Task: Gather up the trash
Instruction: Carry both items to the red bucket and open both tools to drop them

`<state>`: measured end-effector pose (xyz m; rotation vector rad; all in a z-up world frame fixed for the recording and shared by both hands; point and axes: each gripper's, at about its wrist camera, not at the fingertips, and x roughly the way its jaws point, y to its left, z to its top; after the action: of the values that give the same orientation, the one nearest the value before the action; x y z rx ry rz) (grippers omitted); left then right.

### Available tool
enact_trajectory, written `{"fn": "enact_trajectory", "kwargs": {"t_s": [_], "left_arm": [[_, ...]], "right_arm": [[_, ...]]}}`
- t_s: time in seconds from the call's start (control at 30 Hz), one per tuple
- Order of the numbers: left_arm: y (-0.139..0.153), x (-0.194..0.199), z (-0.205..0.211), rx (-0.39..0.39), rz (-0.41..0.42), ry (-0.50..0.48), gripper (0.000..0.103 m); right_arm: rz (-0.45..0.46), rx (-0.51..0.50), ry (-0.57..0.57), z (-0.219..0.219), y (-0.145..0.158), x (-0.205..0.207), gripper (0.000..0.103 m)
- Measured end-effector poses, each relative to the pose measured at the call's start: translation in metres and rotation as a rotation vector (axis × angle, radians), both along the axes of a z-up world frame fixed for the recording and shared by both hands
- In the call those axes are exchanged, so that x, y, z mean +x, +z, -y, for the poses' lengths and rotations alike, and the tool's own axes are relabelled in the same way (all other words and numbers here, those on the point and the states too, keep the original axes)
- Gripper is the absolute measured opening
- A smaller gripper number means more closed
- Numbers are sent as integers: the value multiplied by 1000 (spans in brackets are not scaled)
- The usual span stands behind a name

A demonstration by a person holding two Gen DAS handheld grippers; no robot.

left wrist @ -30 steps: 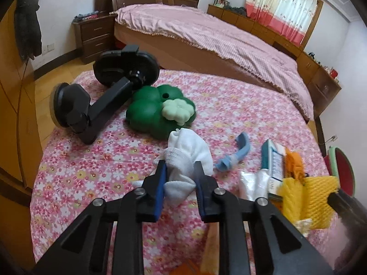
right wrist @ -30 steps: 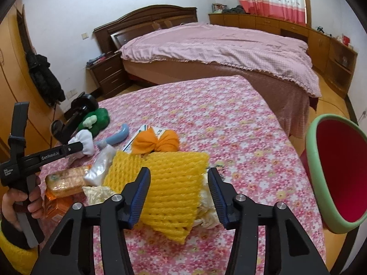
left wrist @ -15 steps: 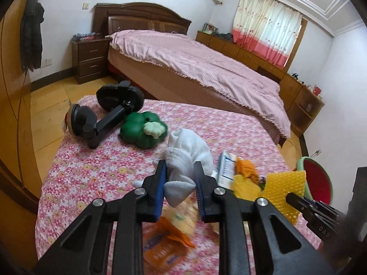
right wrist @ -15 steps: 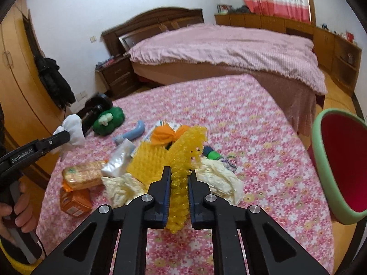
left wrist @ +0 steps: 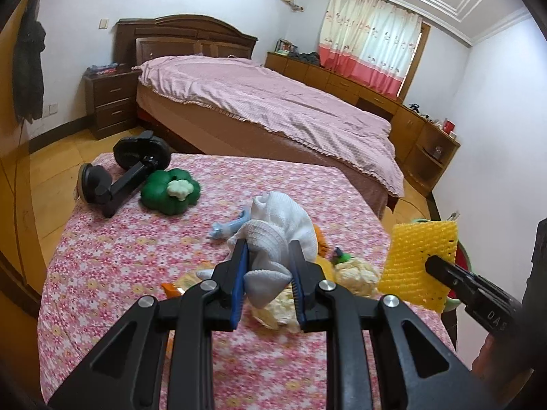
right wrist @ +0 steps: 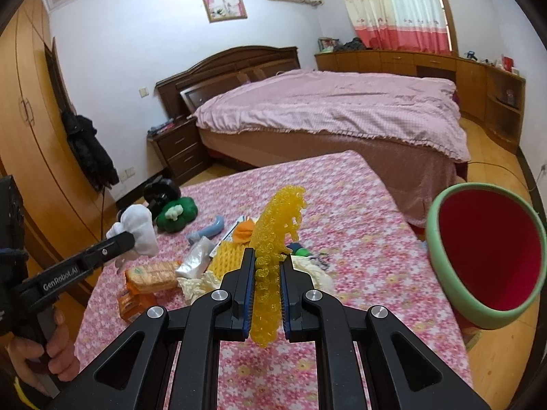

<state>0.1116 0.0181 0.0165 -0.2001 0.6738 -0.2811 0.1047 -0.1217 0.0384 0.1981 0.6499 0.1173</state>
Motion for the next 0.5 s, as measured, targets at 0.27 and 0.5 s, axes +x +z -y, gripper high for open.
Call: {"fn": "enact_trajectory", "kwargs": {"t_s": [0.27,0.5], "left_arm": [[14,-13,35,-4,30,-55,23],[21,-11,86,23,35,-142,23]], "right_arm": [[58,2,-82,36,20,-24,13],[91,5,-166,76,28,-38,13]]}}
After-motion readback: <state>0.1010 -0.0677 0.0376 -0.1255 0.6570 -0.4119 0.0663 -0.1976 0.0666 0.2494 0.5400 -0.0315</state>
